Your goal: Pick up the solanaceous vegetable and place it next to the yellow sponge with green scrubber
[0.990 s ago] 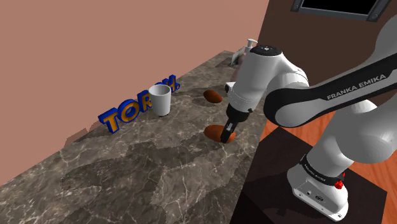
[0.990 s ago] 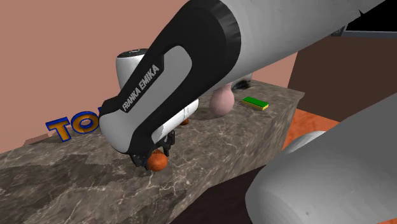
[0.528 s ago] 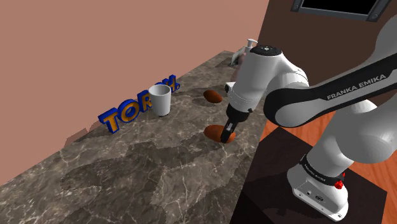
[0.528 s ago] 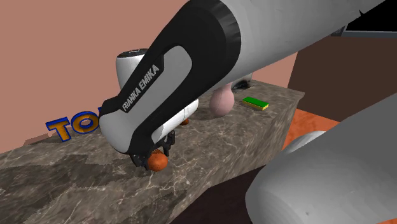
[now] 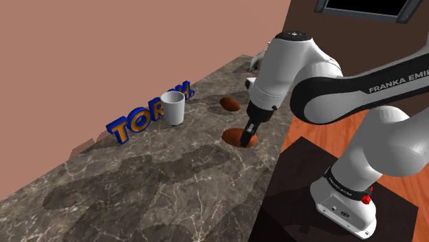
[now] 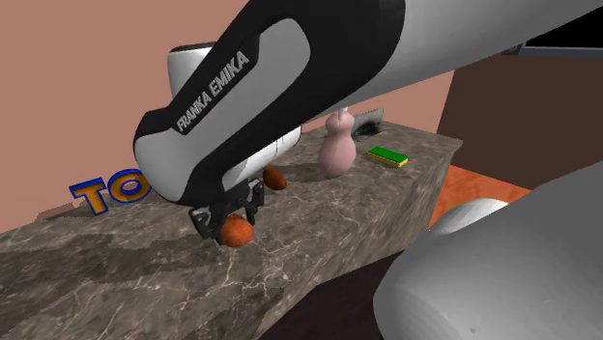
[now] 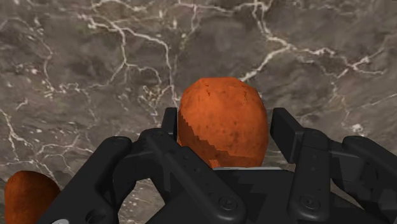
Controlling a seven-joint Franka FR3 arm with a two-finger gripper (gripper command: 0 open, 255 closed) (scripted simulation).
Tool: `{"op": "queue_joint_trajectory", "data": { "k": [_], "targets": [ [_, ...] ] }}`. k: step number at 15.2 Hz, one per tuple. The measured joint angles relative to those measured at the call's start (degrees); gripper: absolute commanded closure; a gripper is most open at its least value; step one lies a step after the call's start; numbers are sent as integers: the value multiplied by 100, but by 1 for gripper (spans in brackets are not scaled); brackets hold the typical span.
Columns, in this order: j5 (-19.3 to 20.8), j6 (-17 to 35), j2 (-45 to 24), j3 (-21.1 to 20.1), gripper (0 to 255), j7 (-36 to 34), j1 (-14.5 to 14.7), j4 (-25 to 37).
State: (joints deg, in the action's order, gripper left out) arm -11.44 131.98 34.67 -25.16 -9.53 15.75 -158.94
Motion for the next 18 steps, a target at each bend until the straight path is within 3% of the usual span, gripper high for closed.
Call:
{"op": "queue_joint_trajectory", "data": {
  "k": [18],
  "targets": [
    [165,-1605,607,367,255,122,-20,1006]
  ]
}}
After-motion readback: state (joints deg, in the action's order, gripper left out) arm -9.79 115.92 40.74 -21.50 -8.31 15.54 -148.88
